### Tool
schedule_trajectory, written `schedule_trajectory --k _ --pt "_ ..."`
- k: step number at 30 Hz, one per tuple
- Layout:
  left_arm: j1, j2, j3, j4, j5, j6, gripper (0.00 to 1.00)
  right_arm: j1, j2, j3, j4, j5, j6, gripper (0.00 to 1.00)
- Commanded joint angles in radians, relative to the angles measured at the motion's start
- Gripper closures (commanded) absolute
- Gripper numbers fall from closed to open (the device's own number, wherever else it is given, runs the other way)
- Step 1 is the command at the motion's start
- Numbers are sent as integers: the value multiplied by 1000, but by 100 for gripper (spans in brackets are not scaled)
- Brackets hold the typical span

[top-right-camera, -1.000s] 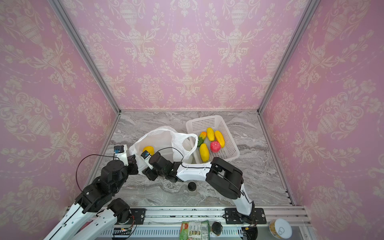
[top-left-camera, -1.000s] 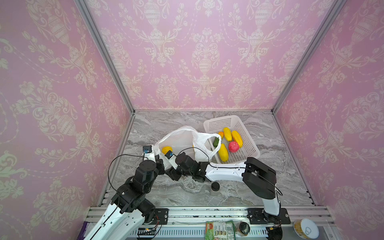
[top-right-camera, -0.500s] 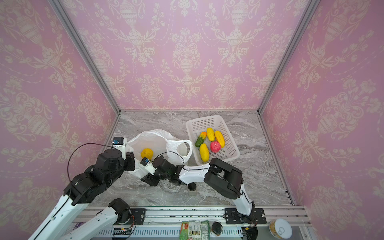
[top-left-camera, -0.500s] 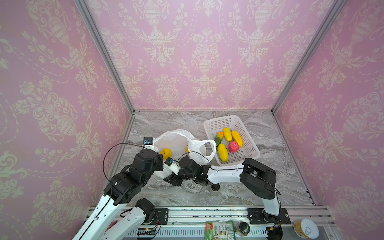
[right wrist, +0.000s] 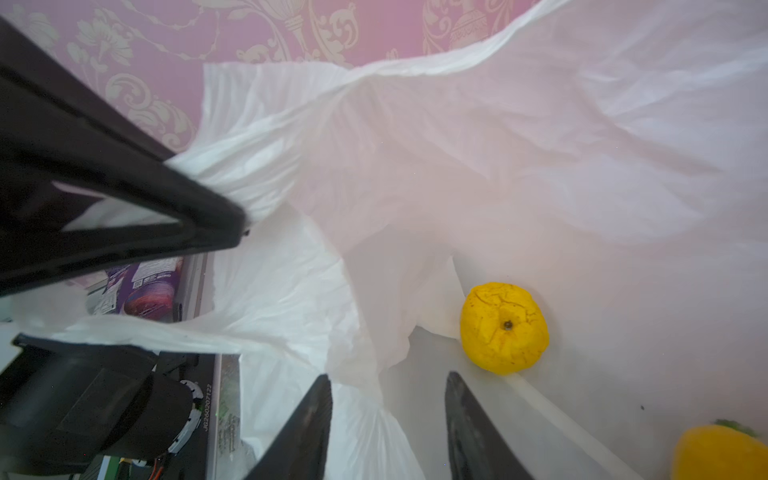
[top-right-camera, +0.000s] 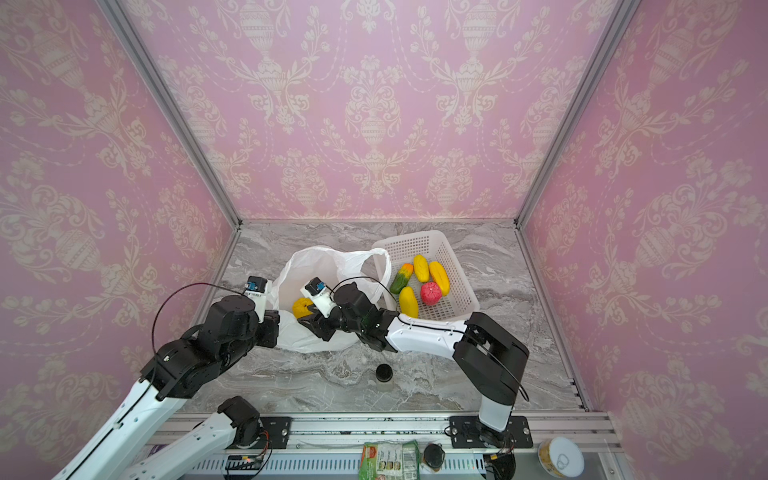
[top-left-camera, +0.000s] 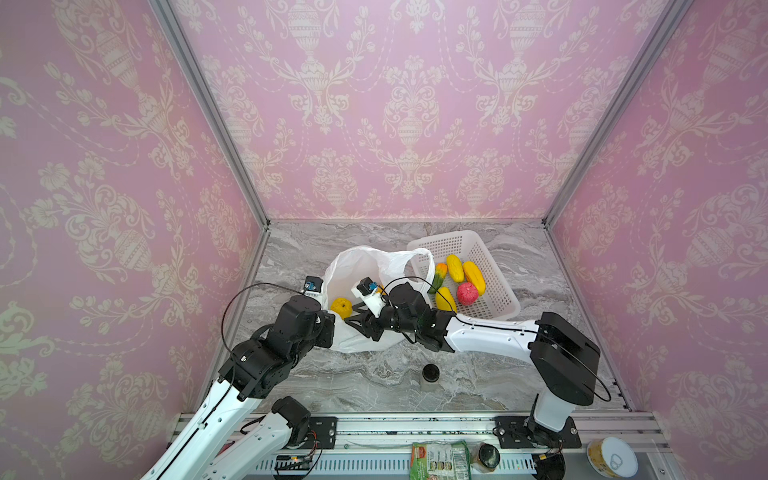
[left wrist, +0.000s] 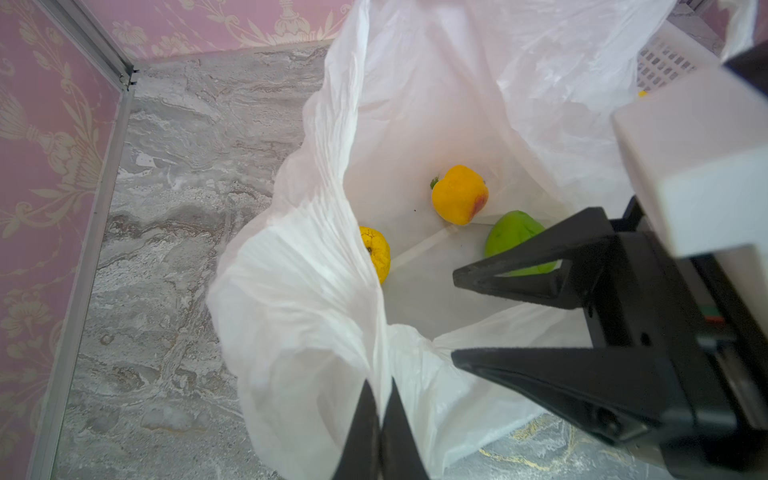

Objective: Untie the knot of the plastic bag and take out the fruit
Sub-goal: 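Lower the right gripper onto the yellow round fruit and close it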

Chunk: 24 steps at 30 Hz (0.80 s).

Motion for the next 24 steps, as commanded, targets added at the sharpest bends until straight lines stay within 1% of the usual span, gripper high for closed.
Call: schedule_trajectory --k 1,2,4,5,7,11,12,15,18,19,20,22,23,24 --pt "10 -13 -6 11 16 24 100 0 6 -7 -12 -47 20 53" --pt "10 -9 -5 10 15 24 100 -4 -4 -27 16 -70 21 50" --pt "10 -3 -5 10 22 25 100 -12 -30 -59 50 -44 39 45" --pt "10 1 -4 10 24 25 100 -19 -40 -62 47 -39 47 43" --pt "10 4 -4 11 29 25 100 -23 -47 -41 -5 13 53 43" --pt "10 -4 -5 13 29 27 100 -10 28 61 -158 97 35 52" --pt "10 -8 -6 13 29 27 100 -9 62 117 -183 112 38 54" --pt "11 -20 -7 14 31 28 100 -12 149 181 -221 176 54 56" --pt "13 -14 -9 17 36 29 100 -12 225 284 -319 206 50 55" --pt "13 -11 -8 17 40 30 100 -8 245 312 -349 208 47 53" --pt "14 -7 -7 19 41 32 100 -3 264 343 -378 209 45 47" --pt "15 -2 -7 16 43 31 100 9 294 382 -411 210 44 32" --pt "17 -2 -7 18 45 32 100 18 310 396 -415 204 42 26" --pt "18 -3 -7 17 45 30 100 23 320 405 -418 198 43 23"
